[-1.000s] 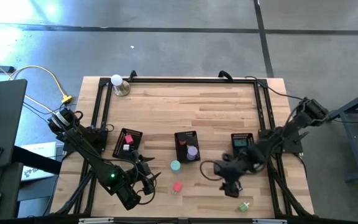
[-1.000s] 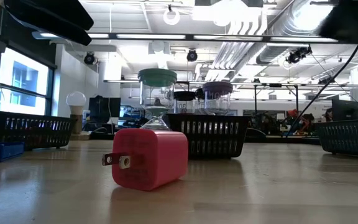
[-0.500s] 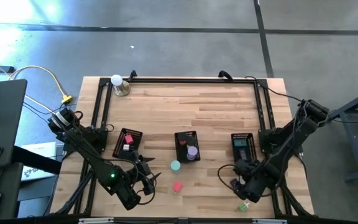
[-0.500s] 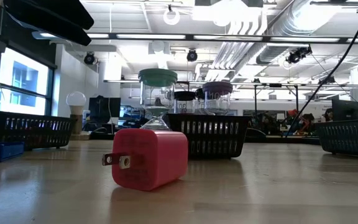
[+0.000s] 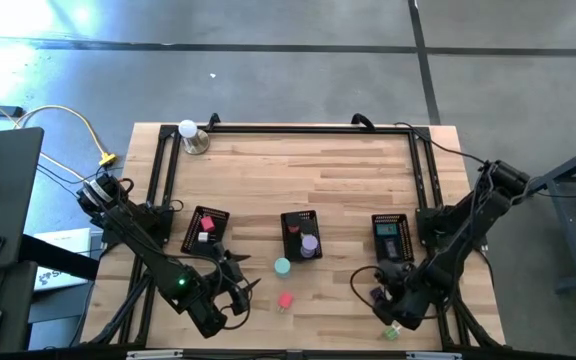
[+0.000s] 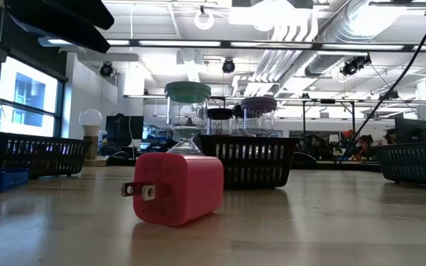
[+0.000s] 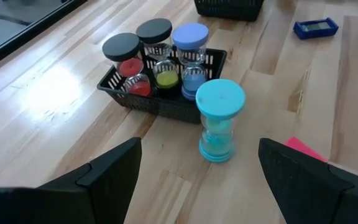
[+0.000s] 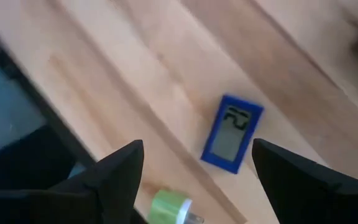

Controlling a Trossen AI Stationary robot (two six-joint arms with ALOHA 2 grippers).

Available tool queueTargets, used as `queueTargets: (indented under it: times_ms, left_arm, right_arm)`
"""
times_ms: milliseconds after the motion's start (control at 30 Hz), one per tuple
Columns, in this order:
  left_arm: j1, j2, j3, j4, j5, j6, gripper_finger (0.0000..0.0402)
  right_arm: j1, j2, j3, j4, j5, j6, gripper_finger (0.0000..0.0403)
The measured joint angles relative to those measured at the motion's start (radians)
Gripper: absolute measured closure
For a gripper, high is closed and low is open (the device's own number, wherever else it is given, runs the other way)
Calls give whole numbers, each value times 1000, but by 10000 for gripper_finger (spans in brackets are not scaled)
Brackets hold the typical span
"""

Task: Pick & Place Office items
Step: Put the right blue digital clock into the right black bin

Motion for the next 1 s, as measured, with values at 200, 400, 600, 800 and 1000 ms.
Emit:
queueTargets:
  times_ms: [200, 400, 600, 800, 1000]
  left_arm:
    - [37, 0, 0, 18, -12, -4, 86]
    - [54, 0, 0, 24, 8, -67, 86]
    - [43, 0, 0, 28, 49, -109, 86]
    - [19, 0, 0, 55, 45, -110, 86]
    - [11, 11, 0, 79, 40, -110, 86]
  right_arm:
    - [8, 72, 0, -2, -50, 67, 114]
    - [-18, 141, 0, -2, -101, 56, 114]
    - [-31, 191, 0, -2, -124, 33, 114]
    - [-36, 236, 0, 5, -114, 30, 114]
    - [-36, 288, 4, 8, -118, 17, 116]
